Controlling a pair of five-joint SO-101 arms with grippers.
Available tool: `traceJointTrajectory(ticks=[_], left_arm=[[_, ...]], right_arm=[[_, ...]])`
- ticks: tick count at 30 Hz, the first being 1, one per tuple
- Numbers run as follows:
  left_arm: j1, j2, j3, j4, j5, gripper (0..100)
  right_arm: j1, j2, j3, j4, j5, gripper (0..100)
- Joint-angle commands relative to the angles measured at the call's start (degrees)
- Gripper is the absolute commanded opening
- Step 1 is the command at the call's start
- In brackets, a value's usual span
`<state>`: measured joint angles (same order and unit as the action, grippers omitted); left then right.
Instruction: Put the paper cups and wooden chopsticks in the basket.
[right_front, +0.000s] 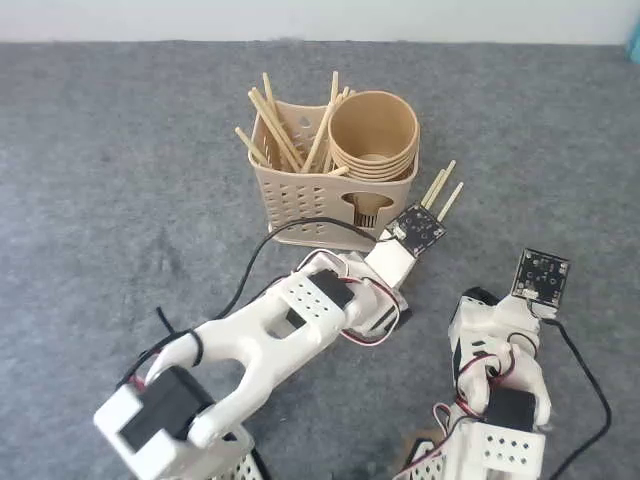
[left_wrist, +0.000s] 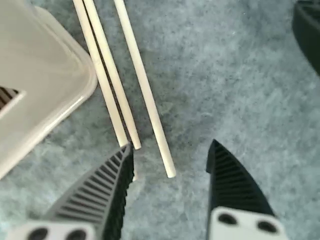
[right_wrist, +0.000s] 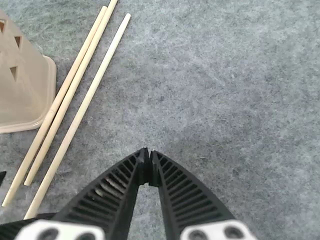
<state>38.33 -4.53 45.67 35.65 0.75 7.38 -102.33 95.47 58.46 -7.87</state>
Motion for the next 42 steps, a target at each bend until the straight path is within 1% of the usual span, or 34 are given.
traceJointTrajectory(ticks=[1,4,6,8,12,15,20,25,28,32,35,38,40,42], left_arm=[[-1.85,4.13,-2.42,-5.89,1.14,24],[-2.11,6.15,-4.0,-5.63,1.23,23],[-1.41,6.68,-4.79,-5.1,1.14,20],[-0.09,7.3,-4.7,-5.1,0.79,15],[1.58,7.38,-4.53,-4.84,0.79,1],[3.25,7.3,-4.62,-2.37,0.79,1],[9.49,7.3,-4.26,4.22,0.88,1],[13.98,7.12,-3.03,9.67,0.97,1],[15.82,4.22,-0.57,11.08,0.79,1],[18.02,-3.78,4.97,10.9,0.97,1],[17.49,-11.78,5.85,10.81,1.05,1],[14.51,-18.11,3.91,10.37,1.14,2],[11.96,-19.16,1.89,10.55,1.14,6],[9.93,-18.02,0.84,10.64,1.32,15]], right_arm=[[0.57,-0.84,1.05,0.66,0.97,0.9],[0.57,-0.84,1.05,0.66,0.97,0.9],[0.57,-0.84,1.05,0.66,0.97,0.9],[0.57,-0.84,1.05,0.66,0.97,0.9],[0.57,-0.84,1.05,0.66,0.97,0.9],[0.57,-0.84,1.05,0.66,0.97,0.9],[0.66,-0.84,1.05,0.66,0.97,0.9],[0.66,-0.84,1.05,0.66,0.97,0.9],[0.66,-0.84,1.05,0.66,0.97,0.9],[0.66,-0.84,1.05,0.66,0.97,0.9],[0.66,-0.84,1.05,0.66,0.97,0.9],[0.66,-0.84,1.05,0.66,0.97,0.9],[0.66,-0.84,1.05,0.66,0.97,0.9],[0.66,-0.84,1.05,0.66,0.97,0.8]])
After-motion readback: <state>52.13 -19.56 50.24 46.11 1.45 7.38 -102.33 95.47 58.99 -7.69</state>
